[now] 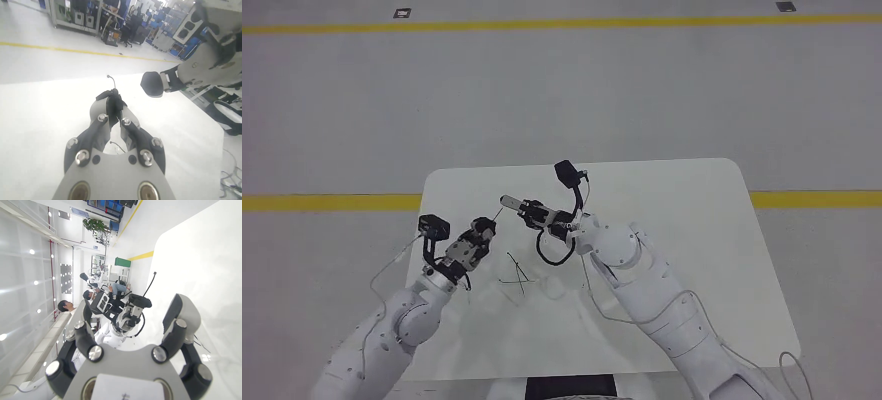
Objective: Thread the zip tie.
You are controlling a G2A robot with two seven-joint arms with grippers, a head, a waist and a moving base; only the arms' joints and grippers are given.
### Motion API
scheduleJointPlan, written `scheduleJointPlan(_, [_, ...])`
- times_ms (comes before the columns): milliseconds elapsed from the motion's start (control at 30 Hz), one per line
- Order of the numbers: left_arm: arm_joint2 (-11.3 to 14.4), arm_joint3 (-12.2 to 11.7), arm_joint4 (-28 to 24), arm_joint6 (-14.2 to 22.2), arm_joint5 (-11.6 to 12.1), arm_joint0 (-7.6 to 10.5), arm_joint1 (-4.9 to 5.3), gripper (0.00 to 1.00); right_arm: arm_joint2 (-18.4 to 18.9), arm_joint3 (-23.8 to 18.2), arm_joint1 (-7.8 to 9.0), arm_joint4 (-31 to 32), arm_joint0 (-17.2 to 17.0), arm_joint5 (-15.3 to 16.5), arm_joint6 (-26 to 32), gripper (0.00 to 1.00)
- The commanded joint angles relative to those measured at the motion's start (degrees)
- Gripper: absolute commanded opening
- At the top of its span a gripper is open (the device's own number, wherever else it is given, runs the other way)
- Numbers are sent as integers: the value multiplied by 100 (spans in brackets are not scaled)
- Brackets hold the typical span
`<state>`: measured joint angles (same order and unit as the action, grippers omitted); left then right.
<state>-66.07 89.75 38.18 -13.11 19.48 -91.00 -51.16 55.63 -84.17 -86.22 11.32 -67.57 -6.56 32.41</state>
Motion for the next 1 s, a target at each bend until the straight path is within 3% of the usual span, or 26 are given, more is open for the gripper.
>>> scheduleJointPlan(0, [-14, 111, -622, 327, 0, 5, 156, 0, 0, 0, 0, 0, 0, 0, 0, 100])
scheduleJointPlan(133, [-17, 359, -1655, 914, 0, 51, 455, 0, 0, 0, 0, 0, 0, 0, 0, 100])
scheduleJointPlan(233, [14, 420, -1883, 1247, 0, 87, 589, 0, 0, 0, 0, 0, 0, 0, 0, 100])
scheduleJointPlan(533, [14, 420, -1883, 1247, 0, 87, 589, 0, 0, 0, 0, 0, 0, 0, 0, 100])
scheduleJointPlan(667, [-36, 215, -2457, 1571, 0, 214, 560, 0, 0, 0, 0, 0, 0, 0, 0, 100])
scheduleJointPlan(767, [-269, 164, -3455, 2414, 0, 281, 606, 0, 0, 0, 0, 0, 0, 0, 0, 100])
scheduleJointPlan(967, [-1155, 74, -5178, 4407, 0, 118, 732, 0, 0, 0, 0, 0, 0, 0, 0, 100])
